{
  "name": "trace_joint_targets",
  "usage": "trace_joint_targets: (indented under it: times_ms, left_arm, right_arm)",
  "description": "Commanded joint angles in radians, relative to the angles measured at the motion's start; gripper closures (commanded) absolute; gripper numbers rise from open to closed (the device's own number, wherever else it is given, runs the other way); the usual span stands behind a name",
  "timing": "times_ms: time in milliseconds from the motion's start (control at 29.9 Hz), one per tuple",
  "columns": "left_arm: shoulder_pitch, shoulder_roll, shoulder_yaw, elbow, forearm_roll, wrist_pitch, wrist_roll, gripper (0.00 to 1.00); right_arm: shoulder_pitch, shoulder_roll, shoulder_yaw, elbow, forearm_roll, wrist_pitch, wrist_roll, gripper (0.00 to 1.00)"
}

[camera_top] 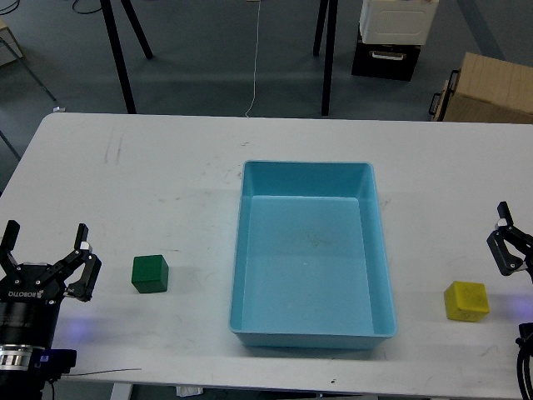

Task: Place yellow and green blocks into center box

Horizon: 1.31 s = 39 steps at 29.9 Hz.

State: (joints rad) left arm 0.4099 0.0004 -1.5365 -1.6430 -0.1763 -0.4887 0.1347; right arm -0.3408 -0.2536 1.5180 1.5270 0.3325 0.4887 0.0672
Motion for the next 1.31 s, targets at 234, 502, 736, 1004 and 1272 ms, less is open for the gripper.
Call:
trace_joint_targets:
  times_ms: [234,502,736,1004,1272]
  left_arm:
    - [0.0,0.0,-0.001,0.0,-0.002,0.0,0.003,0.0]
    - [-0.002,0.0,-0.001,0.0,-0.003,0.0,0.0,0.0]
    - [-0.025,0.0,0.003,0.002,-0.003,0.0,0.0,0.0]
    - [-0.057,0.0,0.01,0.008,-0.002,0.0,0.002,0.0]
    - [-0.059,0.0,0.018,0.014,0.0,0.0,0.002,0.0]
  right_arm:
    - [0.02,0.033,0.022,-0.047,0.006,0.0,-0.001,0.0]
    - [0.15,-0.298,-0.057,-0.07,-0.07,0.0,-0.148,0.0]
    - [0.383,-0.646,-0.252,-0.059,-0.297,0.0,-0.231,0.0]
    - [0.921,-0.855,-0.739,-0.062,-0.472,0.0,-0.449,0.0]
    - [1.457,-0.802,-1.396,-0.036,-0.818,0.0,-0.529,0.0]
